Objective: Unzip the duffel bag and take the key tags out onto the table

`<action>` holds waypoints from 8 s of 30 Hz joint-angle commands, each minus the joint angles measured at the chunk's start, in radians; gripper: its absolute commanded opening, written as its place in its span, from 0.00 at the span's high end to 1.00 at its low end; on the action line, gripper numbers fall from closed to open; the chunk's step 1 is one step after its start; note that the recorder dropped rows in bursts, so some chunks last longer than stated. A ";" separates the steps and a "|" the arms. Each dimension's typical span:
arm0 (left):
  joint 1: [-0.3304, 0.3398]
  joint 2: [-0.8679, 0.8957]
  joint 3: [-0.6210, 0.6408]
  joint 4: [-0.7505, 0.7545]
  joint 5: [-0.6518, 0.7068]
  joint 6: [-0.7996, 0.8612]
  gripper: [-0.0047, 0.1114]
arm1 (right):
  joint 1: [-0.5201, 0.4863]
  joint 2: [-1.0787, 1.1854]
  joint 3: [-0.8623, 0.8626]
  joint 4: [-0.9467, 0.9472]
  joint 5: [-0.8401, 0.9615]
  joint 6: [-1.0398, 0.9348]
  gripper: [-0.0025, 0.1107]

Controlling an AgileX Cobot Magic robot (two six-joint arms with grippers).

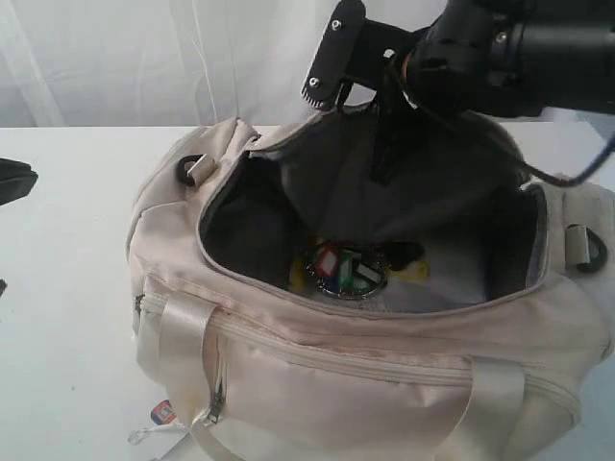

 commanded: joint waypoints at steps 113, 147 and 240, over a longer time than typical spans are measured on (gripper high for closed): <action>-0.006 -0.007 0.005 -0.061 -0.011 -0.010 0.96 | -0.186 -0.414 -0.166 0.928 0.236 -0.146 0.98; -0.062 0.777 -0.874 -0.482 0.650 0.175 0.96 | -0.186 -0.963 0.471 0.368 0.139 0.353 0.98; -0.149 0.731 -1.199 0.262 0.963 -0.169 0.96 | -0.186 -0.963 0.471 0.368 0.139 0.353 0.98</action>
